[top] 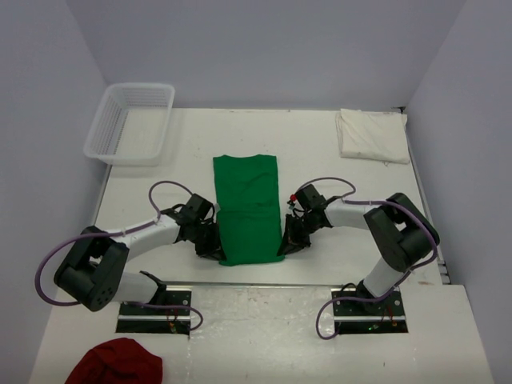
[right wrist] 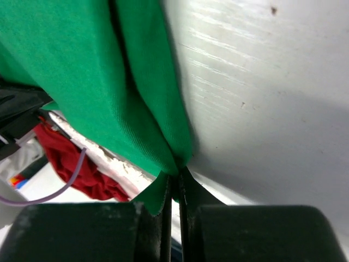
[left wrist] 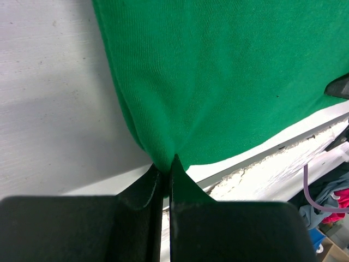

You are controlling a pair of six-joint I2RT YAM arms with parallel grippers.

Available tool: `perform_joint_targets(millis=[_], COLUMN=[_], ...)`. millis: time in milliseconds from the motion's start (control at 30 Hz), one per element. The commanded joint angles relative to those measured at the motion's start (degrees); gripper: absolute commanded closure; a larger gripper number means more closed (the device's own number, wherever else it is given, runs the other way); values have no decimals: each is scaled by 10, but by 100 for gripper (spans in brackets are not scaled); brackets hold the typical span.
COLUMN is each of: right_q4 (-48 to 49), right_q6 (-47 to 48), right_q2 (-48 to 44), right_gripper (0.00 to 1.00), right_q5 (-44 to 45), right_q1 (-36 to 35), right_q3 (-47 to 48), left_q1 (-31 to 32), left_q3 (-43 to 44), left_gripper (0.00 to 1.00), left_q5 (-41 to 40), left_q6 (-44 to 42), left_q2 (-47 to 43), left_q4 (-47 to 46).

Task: Fold and stack the t-shirts
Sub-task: Fold the long partially folded tshirt into a neat square

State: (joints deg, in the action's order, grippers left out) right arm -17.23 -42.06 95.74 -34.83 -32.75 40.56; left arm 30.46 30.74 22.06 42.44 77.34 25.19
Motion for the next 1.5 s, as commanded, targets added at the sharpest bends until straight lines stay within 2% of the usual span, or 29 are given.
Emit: perform_joint_targets(millis=[0, 167, 367, 667, 933, 1067, 1167, 1300, 1367, 1467], right_q4=[-41, -104, -154, -212, -275, -307, -332, -372, -383, -422], right_q6=[59, 102, 110, 70, 34, 25, 21, 24, 38, 66], right_q2=[5, -21, -78, -182, -281, -325, -337, -321, -277, -205], right_gripper=[100, 100, 100, 100, 100, 100, 100, 100, 100, 100], right_q5=[116, 155, 178, 174, 178, 215, 233, 299, 315, 346], right_q1=[-4, -34, -78, -116, -147, -151, -151, -153, -153, -151], right_q3=[19, 48, 46, 25, 1, 2, 25, 110, 154, 273], left_q1=[0, 1, 11, 71, 85, 85, 85, 86, 86, 80], left_q3=[-2, -2, 5, 27, 54, 91, 118, 169, 191, 250], left_gripper=[100, 100, 100, 100, 100, 100, 100, 100, 100, 100], left_q5=[-46, -53, -55, -66, -68, -90, -102, -124, -135, -166], left_q6=[-16, -9, 13, 90, 124, 119, 114, 88, 67, 42], left_q2=[-8, -38, -95, -216, -304, -310, -304, -276, -244, -193], left_q4=[31, 56, 104, 207, 303, 341, 350, 355, 356, 359])
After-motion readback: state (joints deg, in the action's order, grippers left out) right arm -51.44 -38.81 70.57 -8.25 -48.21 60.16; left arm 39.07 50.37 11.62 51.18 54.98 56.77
